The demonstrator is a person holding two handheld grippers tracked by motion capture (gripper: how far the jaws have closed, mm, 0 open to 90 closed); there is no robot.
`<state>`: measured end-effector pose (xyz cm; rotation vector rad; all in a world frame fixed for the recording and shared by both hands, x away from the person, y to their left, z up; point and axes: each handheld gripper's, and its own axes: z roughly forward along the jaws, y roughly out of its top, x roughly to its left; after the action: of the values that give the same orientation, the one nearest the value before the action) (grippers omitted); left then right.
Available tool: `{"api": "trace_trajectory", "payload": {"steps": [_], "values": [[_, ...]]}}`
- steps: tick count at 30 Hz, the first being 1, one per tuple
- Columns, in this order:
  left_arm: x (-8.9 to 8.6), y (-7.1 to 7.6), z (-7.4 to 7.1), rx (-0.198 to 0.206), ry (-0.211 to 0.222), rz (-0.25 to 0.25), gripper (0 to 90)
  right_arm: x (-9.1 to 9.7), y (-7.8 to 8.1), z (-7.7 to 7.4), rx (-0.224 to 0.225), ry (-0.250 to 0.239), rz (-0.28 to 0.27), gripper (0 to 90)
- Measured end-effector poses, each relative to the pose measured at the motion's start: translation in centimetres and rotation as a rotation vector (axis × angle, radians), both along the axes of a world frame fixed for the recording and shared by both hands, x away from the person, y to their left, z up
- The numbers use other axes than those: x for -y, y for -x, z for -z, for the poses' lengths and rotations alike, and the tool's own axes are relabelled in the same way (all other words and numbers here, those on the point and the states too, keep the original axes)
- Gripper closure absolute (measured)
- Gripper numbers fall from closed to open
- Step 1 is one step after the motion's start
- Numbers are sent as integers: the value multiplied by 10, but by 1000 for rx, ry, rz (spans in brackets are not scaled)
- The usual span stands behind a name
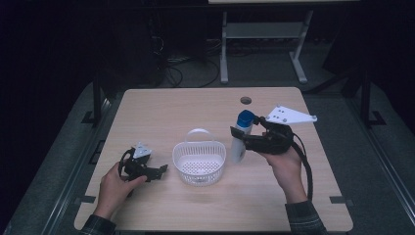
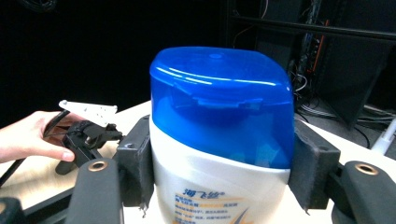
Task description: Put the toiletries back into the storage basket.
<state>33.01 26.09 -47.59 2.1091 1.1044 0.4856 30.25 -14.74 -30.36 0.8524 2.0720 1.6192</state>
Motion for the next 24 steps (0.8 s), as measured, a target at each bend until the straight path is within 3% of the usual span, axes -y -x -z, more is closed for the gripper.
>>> {"api": "trace_trajectory", "payload": {"steps": [7, 24], "values": [[0, 0, 0, 1, 0, 0, 130, -11, -2, -4, 13, -24, -39, 351], [0, 1, 0, 0, 1, -3, 131, -42, -11, 1, 6, -10, -117, 351]]}}
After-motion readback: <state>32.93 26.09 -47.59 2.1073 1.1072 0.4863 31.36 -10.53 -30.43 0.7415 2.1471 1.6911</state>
